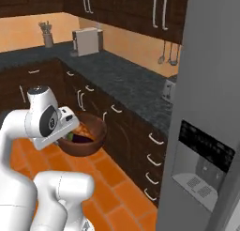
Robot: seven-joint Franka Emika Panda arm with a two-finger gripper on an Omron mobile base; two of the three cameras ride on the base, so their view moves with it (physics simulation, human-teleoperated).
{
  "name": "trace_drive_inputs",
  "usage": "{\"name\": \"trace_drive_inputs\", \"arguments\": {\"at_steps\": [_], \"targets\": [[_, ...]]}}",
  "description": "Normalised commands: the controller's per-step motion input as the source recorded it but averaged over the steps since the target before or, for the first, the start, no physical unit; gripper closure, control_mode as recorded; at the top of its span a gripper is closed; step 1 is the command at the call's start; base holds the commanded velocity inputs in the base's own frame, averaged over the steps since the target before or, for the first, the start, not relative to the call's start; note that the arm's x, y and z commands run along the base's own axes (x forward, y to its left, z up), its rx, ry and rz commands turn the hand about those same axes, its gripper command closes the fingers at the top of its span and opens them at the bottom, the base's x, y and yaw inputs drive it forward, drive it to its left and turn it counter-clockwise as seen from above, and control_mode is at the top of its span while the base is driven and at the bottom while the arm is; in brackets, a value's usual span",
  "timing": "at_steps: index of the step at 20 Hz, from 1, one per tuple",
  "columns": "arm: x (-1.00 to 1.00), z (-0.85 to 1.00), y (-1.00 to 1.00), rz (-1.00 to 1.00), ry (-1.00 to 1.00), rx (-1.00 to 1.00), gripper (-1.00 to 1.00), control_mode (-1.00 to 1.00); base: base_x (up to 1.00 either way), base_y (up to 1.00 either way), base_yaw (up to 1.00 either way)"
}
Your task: Pick the chicken drumstick and eggplant from their plates and place them in the bowl. Then put the bowl in the fridge.
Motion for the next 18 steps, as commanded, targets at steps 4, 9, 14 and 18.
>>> {"name": "trace_drive_inputs", "arguments": {"at_steps": [4, 9, 14, 18], "targets": [[0.0, 0.0, 0.0, 0.0, 0.0, 0.0, 1.0, 1.0, 0.0, 0.35, -0.91], [0.0, 0.0, 0.0, 0.0, 0.0, 0.0, 1.0, 1.0, 0.01, 0.15, -0.83], [0.0, 0.0, 0.0, 0.0, 0.0, 0.0, 1.0, 1.0, 0.24, 0.07, -0.68], [0.0, 0.0, 0.0, 0.0, 0.0, 0.0, 1.0, 1.0, 0.33, -0.19, -0.45]]}}
